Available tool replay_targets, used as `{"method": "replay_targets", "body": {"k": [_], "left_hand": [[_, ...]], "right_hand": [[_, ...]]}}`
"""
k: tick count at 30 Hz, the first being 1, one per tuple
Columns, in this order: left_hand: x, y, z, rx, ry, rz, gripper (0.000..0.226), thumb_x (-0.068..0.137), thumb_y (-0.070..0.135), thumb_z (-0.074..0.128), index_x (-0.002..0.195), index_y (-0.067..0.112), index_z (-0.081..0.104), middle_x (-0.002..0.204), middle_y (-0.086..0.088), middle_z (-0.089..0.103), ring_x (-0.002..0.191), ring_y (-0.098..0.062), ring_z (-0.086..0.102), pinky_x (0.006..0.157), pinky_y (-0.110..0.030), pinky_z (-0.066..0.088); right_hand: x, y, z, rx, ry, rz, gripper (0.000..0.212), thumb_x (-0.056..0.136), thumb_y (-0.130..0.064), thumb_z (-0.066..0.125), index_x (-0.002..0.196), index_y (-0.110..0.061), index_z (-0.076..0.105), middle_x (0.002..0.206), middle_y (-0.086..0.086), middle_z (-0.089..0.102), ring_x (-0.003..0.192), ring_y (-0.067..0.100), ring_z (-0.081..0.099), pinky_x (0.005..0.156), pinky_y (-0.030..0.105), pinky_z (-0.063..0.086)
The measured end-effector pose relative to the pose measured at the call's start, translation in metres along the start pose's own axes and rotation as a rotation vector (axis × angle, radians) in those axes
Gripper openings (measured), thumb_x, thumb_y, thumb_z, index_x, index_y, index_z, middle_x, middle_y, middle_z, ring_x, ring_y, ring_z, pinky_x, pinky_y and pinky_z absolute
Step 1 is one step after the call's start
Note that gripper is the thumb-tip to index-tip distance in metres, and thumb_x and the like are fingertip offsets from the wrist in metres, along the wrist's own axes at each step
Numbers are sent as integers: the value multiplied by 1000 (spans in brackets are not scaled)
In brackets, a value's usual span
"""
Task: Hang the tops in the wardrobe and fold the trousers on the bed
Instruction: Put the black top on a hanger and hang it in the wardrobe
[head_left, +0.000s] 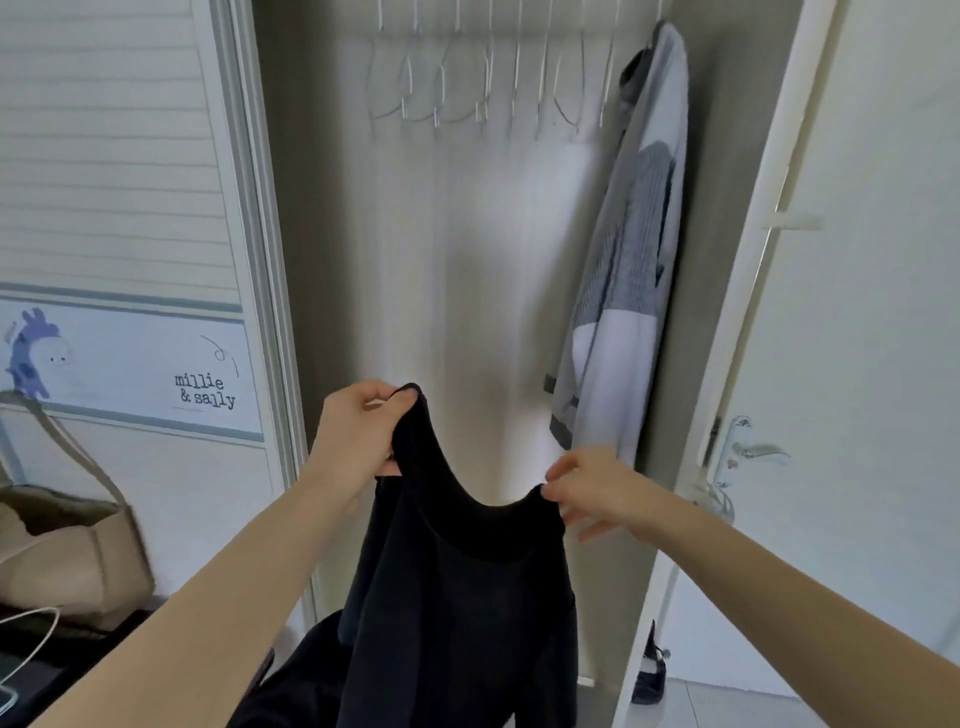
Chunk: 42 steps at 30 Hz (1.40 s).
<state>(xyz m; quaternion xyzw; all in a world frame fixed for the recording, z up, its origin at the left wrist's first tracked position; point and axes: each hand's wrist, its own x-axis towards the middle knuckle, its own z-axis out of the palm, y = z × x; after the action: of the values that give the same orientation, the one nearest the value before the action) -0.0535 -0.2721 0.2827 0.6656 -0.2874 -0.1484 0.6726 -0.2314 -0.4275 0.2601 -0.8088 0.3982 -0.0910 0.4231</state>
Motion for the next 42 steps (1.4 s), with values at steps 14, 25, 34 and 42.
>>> {"method": "replay_targets", "body": {"k": [14, 25, 34, 42], "left_hand": [[147, 114, 38, 204, -324, 80, 15, 81, 6, 68, 96, 4, 68, 78, -9, 68, 68, -18, 67, 60, -30, 57], [249, 152, 59, 336, -195, 485, 19, 87, 31, 71, 79, 14, 72, 75, -8, 71, 69, -20, 69, 64, -36, 58], [302, 152, 90, 439, 16, 780, 17, 83, 36, 73, 72, 29, 62, 50, 10, 51, 50, -3, 48, 49, -16, 34], [322, 145, 95, 448, -52, 743, 19, 84, 40, 71, 74, 26, 62, 50, 5, 50, 42, -5, 42, 50, -22, 37]], "right_hand": [[102, -238, -174, 28, 1051, -751, 28, 91, -15, 48, 117, -9, 54, 111, 7, 58, 99, 23, 55, 78, 28, 40], [199, -318, -301, -202, 1238, -289, 47, 94, -21, 45, 136, 0, 37, 143, 20, 36, 130, 38, 34, 101, 42, 36], [261, -311, -328, 187, 877, -282, 14, 94, 0, 38, 87, 1, 50, 87, 18, 63, 69, 24, 52, 77, 37, 52], [286, -311, -339, 415, 980, -461, 22, 89, 2, 44, 70, -9, 44, 89, 18, 54, 75, 27, 48, 57, 33, 44]]}}
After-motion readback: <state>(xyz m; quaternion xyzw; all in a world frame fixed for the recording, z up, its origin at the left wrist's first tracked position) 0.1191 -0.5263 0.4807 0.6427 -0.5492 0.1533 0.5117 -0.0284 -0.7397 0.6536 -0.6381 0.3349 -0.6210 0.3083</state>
